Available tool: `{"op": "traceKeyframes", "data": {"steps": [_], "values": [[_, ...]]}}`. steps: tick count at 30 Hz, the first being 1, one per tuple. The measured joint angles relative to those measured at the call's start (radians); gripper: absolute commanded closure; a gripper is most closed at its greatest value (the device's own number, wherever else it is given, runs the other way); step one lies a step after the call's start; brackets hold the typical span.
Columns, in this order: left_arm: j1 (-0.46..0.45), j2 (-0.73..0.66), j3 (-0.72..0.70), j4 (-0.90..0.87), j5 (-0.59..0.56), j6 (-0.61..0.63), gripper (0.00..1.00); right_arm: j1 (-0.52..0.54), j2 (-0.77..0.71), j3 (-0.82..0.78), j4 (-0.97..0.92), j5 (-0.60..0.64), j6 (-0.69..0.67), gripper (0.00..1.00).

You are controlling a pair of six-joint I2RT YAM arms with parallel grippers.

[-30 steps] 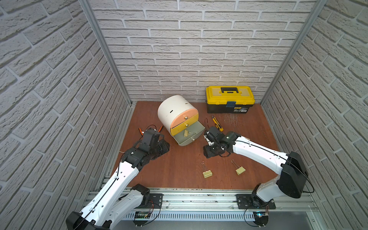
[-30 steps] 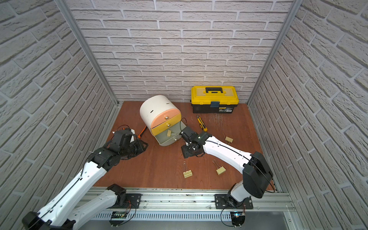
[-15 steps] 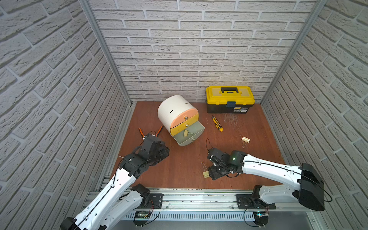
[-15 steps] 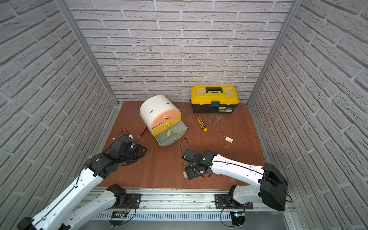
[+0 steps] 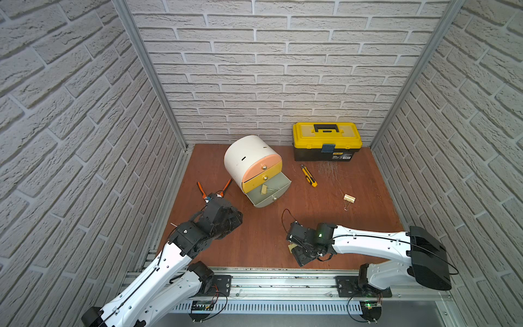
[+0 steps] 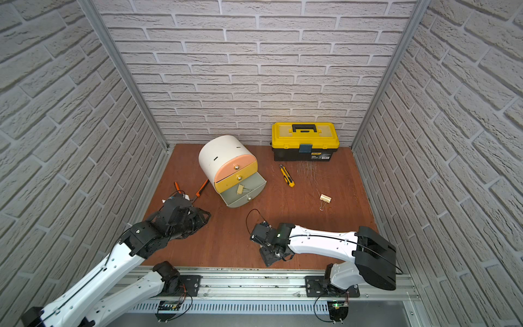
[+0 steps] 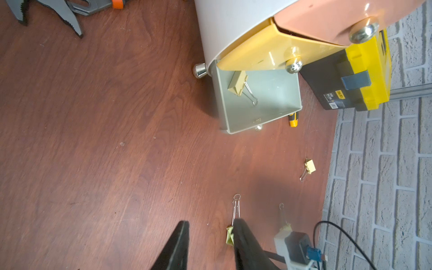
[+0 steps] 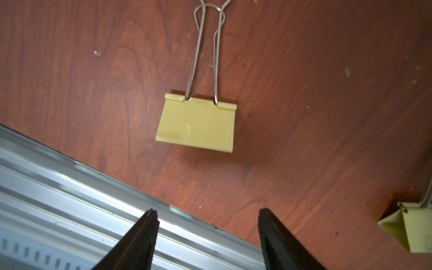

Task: Put the binder clips in the drawer according to color
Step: Pick up the binder clip at the center of the board.

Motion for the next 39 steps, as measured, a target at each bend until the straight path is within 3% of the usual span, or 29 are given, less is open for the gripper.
{"op": "traceKeyframes", "data": {"steps": [16,39], "values": [[0.079,0.017,0.0,0.024,0.033,0.053,0.62,0.017,0.191,0.119,0.045,0.026,0.02,0.27],[0.079,-0.01,0.0,0.016,0.035,0.053,0.62,0.017,0.147,0.128,0.003,0.081,0.036,0.22]]}}
